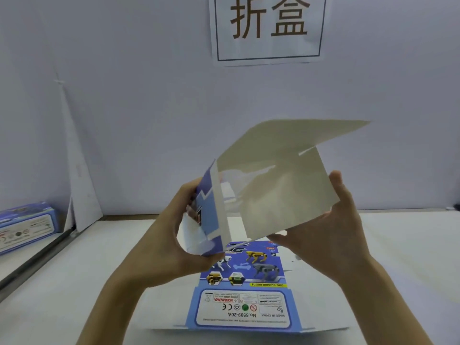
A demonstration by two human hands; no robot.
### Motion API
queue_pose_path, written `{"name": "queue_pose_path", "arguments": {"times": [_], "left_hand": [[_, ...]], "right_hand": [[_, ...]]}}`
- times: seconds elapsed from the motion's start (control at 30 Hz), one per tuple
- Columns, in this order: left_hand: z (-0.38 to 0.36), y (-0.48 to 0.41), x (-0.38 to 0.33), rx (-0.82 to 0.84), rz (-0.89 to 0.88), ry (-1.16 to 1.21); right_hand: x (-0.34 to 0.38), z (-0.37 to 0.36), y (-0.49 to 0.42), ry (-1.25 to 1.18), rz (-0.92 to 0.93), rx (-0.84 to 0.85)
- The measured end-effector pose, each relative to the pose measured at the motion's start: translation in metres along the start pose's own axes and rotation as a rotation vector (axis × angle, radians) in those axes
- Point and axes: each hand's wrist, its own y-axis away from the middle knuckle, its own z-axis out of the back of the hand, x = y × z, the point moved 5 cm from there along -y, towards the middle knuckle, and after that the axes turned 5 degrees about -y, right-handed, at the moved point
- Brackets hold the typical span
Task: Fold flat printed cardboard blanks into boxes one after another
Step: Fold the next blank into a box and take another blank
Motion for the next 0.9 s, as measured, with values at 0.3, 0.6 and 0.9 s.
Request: {"name": "queue_pose_path", "arguments": {"times": [0.3,0.6,0.9], "left_hand": [[0.011,0.0,-0.003,-0.042,-0.097,0.028],[-0.003,-0.004,-0.017,-0.041,-0.136,-0.164],[-0.011,-0.006,-0.022,-0.1,-0.179,-0.242]], "right_hand": [[0.005,-0.001,0.007,0.088,0.018,0.069],[0.015,0.005,0.007,0.247,0.143,-0.247],[0.043,0.0,0.024,1.815,0.365,-0.451]]}}
